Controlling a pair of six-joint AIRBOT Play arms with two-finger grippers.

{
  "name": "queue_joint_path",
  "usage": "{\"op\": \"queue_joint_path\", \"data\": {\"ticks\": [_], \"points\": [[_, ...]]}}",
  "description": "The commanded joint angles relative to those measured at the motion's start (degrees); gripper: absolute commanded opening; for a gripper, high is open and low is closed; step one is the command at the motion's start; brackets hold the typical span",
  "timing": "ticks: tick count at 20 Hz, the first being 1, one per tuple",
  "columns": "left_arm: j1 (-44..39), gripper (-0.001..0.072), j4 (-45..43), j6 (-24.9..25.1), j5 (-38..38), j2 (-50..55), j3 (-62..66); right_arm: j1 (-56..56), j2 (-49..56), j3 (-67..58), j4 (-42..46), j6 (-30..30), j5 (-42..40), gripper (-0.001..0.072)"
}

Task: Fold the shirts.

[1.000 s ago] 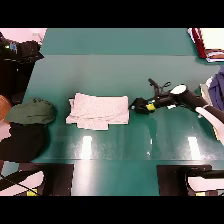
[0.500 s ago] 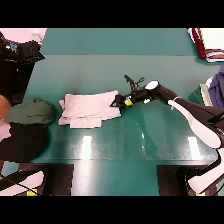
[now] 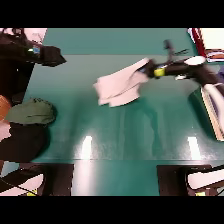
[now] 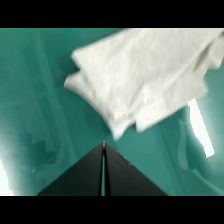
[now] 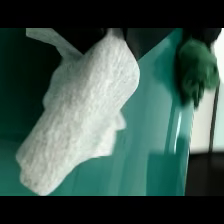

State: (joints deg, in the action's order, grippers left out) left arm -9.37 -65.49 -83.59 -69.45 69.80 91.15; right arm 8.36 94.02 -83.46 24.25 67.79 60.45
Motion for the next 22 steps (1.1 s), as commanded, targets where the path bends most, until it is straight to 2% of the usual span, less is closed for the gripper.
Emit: {"op": "queue_joint_path", "data": {"ticks": [1,5,9,14,19,21,22], "points": [[-6.01,0.0023,-0.09,-0.04,4.63,-0.04,-0.02,-14.10,-5.18,-0.52,-0.07,-0.26,-0.35,0.0019],[-10.23,0.0023,-0.09,-0.09,7.54,-0.04,-0.02,-28.17,-7.69,-0.55,-0.28,-4.02,-3.74,0.0019],[-11.47,0.0023,-0.04,-0.55,7.52,-0.02,-0.02,-35.63,-7.26,-1.60,-0.52,-6.10,-9.64,0.0019],[-11.47,0.0023,-0.09,-1.92,6.36,-0.02,-0.02,-37.18,0.83,-17.94,-0.48,-7.91,-9.51,0.0019],[-11.47,0.0023,-0.07,-2.14,0.24,-0.04,-0.02,-37.90,11.23,-38.82,-0.72,-7.82,-10.40,0.0019],[-11.47,0.0023,-0.07,-2.14,-1.44,-0.04,-0.02,-38.62,10.49,-37.90,-1.42,-8.11,-15.63,0.0019],[-11.47,0.0023,-0.04,-2.16,-1.90,-0.04,-0.02,-39.45,9.35,-35.69,-3.80,-10.82,-18.12,0.0019]]}}
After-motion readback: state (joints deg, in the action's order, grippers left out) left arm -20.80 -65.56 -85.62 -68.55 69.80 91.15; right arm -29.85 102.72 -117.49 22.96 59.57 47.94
